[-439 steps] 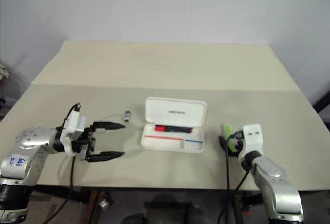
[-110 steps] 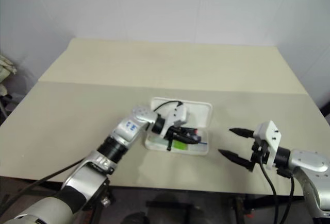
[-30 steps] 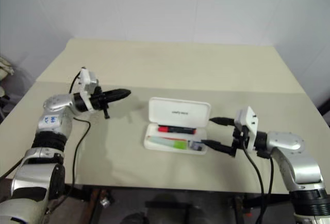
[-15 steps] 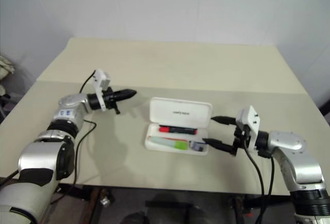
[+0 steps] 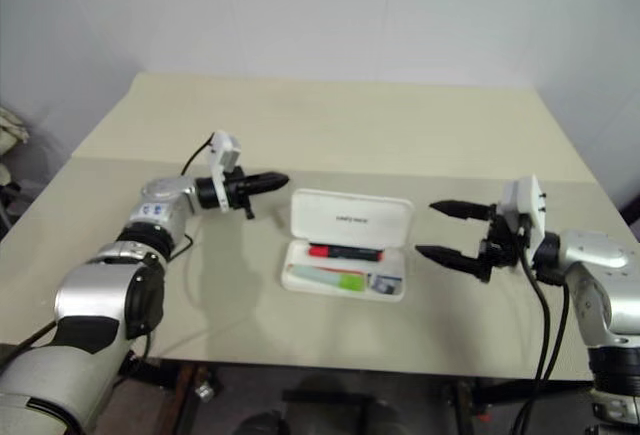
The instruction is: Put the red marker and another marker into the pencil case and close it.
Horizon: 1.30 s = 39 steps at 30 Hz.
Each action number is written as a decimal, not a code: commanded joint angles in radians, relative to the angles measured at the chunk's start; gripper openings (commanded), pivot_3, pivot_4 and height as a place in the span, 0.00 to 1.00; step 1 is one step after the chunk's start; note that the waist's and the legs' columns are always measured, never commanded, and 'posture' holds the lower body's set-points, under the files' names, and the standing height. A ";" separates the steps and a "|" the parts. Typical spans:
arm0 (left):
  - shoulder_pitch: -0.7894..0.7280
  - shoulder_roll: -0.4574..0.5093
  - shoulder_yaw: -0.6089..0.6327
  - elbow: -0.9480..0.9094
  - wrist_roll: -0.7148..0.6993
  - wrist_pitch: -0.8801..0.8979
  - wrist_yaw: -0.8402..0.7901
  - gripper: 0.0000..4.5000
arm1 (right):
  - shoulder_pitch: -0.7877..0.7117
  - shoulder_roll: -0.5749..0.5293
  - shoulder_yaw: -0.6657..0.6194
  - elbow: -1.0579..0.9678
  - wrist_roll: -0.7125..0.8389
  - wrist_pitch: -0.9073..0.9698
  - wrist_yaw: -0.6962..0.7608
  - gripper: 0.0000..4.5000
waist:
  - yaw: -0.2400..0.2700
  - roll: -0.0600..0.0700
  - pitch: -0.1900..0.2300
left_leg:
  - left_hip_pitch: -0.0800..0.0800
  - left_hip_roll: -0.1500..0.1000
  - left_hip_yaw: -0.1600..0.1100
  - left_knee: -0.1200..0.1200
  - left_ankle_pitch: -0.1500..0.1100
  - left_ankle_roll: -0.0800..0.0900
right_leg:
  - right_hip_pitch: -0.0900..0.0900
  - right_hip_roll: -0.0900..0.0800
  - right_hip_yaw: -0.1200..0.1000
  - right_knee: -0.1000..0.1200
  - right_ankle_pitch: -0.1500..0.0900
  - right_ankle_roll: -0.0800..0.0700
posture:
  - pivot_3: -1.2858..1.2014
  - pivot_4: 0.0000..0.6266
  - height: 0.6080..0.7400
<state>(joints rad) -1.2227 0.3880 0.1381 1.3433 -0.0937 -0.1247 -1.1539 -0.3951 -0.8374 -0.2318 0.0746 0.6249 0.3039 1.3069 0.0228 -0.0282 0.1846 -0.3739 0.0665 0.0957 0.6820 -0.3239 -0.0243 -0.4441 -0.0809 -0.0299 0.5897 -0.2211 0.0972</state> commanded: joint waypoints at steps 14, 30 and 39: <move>-0.005 -0.038 -0.099 -0.047 0.077 -0.020 -0.447 0.01 | -0.158 -0.064 -0.003 0.172 -0.058 -0.067 0.140 1.00 | -0.002 0.000 0.000 | 0.000 0.000 0.000 0.000 0.001 -0.002 | -0.001 0.000 0.000 0.000 0.000 0.000 | 0.52 0.24 1.00; 0.059 -0.099 -0.320 -0.079 0.209 -0.194 -0.433 0.01 | -0.127 -0.034 0.040 0.111 -0.060 -0.057 0.143 1.00 | 0.000 0.000 0.000 | 0.000 0.000 0.000 0.000 0.000 -0.001 | -0.001 0.000 0.000 0.001 0.000 0.000 | 0.52 0.24 1.00; 0.078 -0.108 -0.421 -0.065 0.278 -0.270 -0.436 0.01 | -0.075 -0.031 0.038 0.043 -0.052 -0.037 0.121 1.00 | 0.001 0.000 -0.001 | 0.003 0.000 0.000 0.002 0.000 0.000 | 0.001 0.000 0.002 0.000 0.000 -0.001 | 0.52 0.24 1.00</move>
<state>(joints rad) -1.1874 0.2863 -0.2102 1.2509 0.0927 -0.3901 -1.5020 -0.4747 -0.8654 -0.1696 0.1537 0.5583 0.2654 1.4324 0.0233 -0.0279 0.1836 -0.3696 0.0665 0.0960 0.6840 -0.3238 -0.0247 -0.4425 -0.0812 -0.0284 0.5899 -0.2215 0.0964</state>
